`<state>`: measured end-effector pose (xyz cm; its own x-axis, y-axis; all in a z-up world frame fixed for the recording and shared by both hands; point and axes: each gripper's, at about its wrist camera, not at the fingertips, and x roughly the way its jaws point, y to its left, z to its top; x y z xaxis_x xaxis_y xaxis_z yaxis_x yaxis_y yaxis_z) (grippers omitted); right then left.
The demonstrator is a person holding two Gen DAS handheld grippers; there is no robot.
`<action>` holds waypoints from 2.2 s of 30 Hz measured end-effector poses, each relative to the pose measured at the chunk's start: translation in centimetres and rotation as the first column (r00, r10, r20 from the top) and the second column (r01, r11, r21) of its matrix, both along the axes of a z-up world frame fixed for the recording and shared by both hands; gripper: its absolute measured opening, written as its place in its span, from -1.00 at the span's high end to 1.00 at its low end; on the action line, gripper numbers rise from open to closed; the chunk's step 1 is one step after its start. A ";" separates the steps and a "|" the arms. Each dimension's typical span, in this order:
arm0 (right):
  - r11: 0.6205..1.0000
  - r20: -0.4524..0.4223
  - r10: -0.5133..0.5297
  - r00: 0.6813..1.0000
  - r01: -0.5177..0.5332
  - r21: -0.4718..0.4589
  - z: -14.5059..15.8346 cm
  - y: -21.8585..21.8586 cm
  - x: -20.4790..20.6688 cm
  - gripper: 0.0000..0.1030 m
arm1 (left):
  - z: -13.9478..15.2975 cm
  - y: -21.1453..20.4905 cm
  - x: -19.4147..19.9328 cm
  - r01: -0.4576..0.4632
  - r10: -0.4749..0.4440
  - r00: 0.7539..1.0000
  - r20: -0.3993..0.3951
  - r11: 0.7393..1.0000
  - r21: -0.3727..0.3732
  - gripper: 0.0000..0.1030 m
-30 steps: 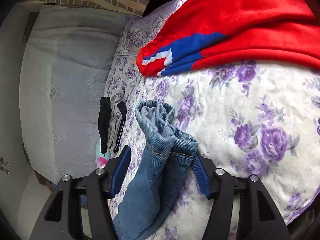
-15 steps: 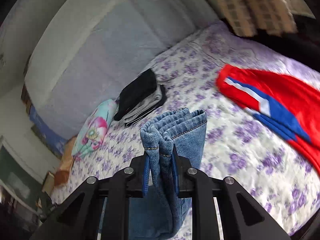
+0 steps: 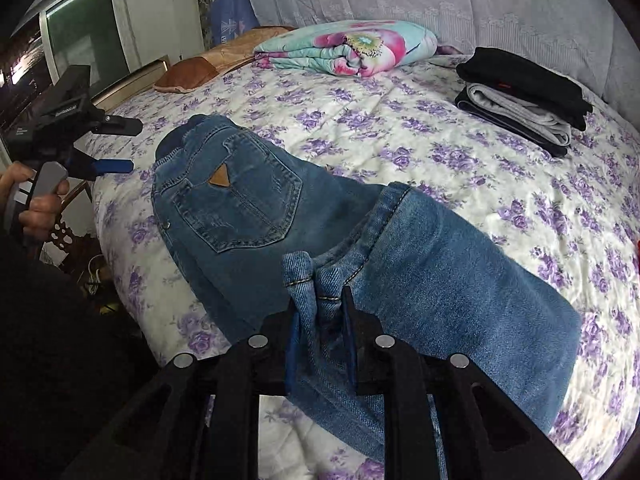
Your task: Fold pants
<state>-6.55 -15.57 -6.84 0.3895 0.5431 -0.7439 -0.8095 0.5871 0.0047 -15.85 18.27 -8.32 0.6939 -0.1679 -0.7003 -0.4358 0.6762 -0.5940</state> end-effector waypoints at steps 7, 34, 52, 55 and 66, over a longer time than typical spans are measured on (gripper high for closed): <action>0.987 -0.142 0.115 0.983 -0.129 -0.094 -3.3 1.8 0.2 -0.25 | -0.2 -0.7 0.8 0.032 -0.032 0.999 0.011 0.999 -0.005 -0.90; 0.987 -0.056 -0.053 0.997 0.044 -0.154 -2.2 -1.9 2.6 -0.47 | -1.2 -1.3 0.7 0.010 -0.010 1.000 -0.030 1.000 -0.016 -0.91; 0.979 -0.144 -0.183 0.972 0.166 -0.121 -4.6 0.0 5.4 -0.84 | -3.9 0.6 2.5 -0.028 0.026 0.999 -0.018 0.993 -0.116 -0.91; 0.981 -0.164 -0.188 0.968 0.175 -0.088 -2.8 -0.5 5.4 -0.81 | -4.6 1.9 2.8 -0.063 0.064 0.998 0.004 0.987 -0.151 -0.90; 0.944 -0.095 -0.276 0.956 0.252 -0.211 -4.8 -0.1 7.6 -0.93 | -4.4 2.6 4.5 -0.069 0.074 0.996 0.047 0.993 -0.096 -0.62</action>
<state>1.04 -15.64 -11.61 0.3993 0.2728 -0.8753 -0.6258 0.7788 -0.0427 -11.37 20.83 -12.74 0.7404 -0.1803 -0.6476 -0.4488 0.5846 -0.6759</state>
